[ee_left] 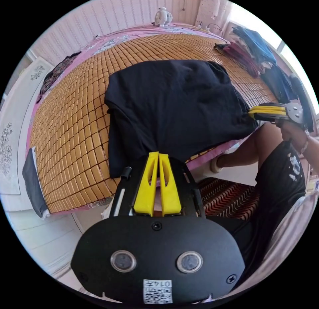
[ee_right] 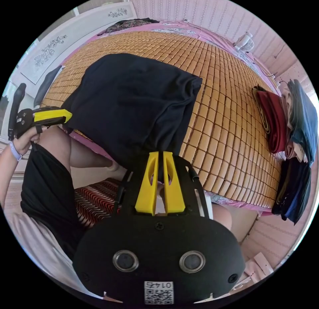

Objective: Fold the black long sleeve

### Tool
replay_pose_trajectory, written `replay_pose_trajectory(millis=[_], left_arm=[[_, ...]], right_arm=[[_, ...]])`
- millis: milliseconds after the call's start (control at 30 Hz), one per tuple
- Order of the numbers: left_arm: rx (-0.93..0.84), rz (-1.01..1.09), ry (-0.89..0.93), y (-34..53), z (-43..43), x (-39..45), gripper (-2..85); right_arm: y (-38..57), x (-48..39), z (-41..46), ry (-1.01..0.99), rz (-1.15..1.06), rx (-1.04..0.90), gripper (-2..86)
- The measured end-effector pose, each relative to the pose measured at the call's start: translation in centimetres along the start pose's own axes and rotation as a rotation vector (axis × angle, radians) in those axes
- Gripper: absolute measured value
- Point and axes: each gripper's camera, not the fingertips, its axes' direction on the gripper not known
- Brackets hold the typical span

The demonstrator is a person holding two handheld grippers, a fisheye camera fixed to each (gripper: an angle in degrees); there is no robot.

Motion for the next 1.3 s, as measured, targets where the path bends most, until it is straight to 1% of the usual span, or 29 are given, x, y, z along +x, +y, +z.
replay_pose_trajectory(millis=[67, 100, 167, 233, 333, 400, 500, 600, 667, 733, 800, 900, 967, 1033, 1100, 1233, 1300], left_arm=[[0.147, -0.108, -0.026, 2.6, -2.1, -0.1, -1.0], [0.175, -0.133, -0.018, 3.2, -2.5, -0.2, -1.0], [0.317, -0.189, 0.024, 5.6, -4.0, 0.0, -1.0], [0.384, -0.219, 0.053, 7.2, -4.6, 0.4, -1.0], [0.433, -0.187, 0.134, 8.8, -4.6, 2.2, -1.0], [0.427, -0.143, 0.15, 9.4, -4.0, 3.7, -1.0], [0.42, -0.104, 0.199, 9.6, -2.8, 5.8, -1.0], [0.425, -0.068, 0.254, 8.9, -1.2, 7.2, -1.0], [0.417, -0.041, 0.251, 8.1, 0.1, 8.0, -1.0], [0.413, -0.058, 0.252, 7.3, 0.9, 8.1, -1.0], [0.414, -0.077, 0.248, 6.7, 1.8, 8.3, -1.0], [0.407, -0.021, 0.225, 6.5, 3.4, 8.9, -1.0], [0.377, 0.008, 0.19, 6.3, 4.2, 8.7, -1.0], [0.375, -0.001, 0.177, 5.8, 4.5, 7.8, -1.0], [0.366, -0.045, 0.194, 5.4, 4.8, 6.7, -1.0], [0.311, -0.079, 0.277, 4.1, 5.8, 4.8, -1.0], [0.308, -0.078, 0.303, 3.6, 6.2, 4.3, -1.0]], right_arm=[[2.9, 0.7, -2.2, -0.063, 0.05, 0.124, 0.3], [3.6, 0.8, -2.6, -0.068, 0.065, 0.148, 0.2], [6.3, 1.1, -3.4, -0.063, 0.109, 0.188, -0.1], [8.2, 0.8, -3.3, -0.058, 0.128, 0.197, -0.1], [10.1, 0.5, -4.5, -0.121, 0.171, 0.297, -0.2], [10.7, 0.5, -4.9, -0.143, 0.199, 0.324, -0.2], [11.2, 0.8, -4.4, -0.222, 0.246, 0.274, -0.2], [11.2, 0.5, -4.6, -0.202, 0.278, 0.216, -0.2], [10.6, -0.6, -4.7, -0.171, 0.23, 0.195, -0.2], [9.8, -1.8, -4.5, -0.147, 0.171, 0.168, -0.2], [8.6, -3.1, -3.9, -0.122, 0.116, 0.111, -0.2], [6.1, -5.5, -2.4, -0.05, 0.02, -0.003, -0.3], [3.9, -7.2, -1.8, -0.033, -0.03, -0.049, -0.3], [1.8, -8.2, -2.0, -0.024, -0.055, -0.041, -0.3], [-1.2, -9.1, -2.5, -0.007, -0.075, -0.017, -0.3], [-10.7, -12.5, -3.7, 0.02, -0.17, 0.055, -0.3], [-15.5, -14.2, -3.3, 0.023, -0.189, 0.036, -0.3]])
